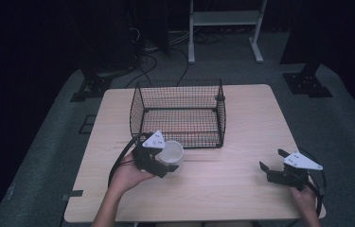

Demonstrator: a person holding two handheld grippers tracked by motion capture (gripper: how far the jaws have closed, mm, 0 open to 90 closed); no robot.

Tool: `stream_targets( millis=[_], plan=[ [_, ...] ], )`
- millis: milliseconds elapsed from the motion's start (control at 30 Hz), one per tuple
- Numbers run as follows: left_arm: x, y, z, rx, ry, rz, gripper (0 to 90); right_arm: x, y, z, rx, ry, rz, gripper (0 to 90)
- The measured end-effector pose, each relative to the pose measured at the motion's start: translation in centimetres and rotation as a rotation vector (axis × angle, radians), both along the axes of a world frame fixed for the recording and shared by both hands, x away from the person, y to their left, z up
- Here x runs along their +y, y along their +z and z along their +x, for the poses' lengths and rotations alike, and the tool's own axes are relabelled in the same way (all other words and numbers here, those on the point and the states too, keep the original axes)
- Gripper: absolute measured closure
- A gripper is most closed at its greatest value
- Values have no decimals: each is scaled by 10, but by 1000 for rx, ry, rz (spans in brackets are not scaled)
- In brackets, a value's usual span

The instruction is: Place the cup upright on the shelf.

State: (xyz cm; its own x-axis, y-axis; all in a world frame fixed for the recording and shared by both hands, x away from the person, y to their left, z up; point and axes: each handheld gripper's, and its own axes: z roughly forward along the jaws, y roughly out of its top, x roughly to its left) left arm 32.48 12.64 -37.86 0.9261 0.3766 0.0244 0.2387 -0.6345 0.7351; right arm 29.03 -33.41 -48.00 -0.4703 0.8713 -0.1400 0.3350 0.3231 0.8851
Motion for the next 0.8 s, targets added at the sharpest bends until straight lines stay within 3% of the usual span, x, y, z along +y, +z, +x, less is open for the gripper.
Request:
stream_targets(
  millis=[333, 800],
  plan=[
    [-2, 12, 7, -7, -15, 17, 211, 0, 0, 0, -1, -4, 2, 131],
    [0, 33, 20, 2, -50, 9, 211, -1, 0, 0, 1, -6, 6, 131]
  ],
)
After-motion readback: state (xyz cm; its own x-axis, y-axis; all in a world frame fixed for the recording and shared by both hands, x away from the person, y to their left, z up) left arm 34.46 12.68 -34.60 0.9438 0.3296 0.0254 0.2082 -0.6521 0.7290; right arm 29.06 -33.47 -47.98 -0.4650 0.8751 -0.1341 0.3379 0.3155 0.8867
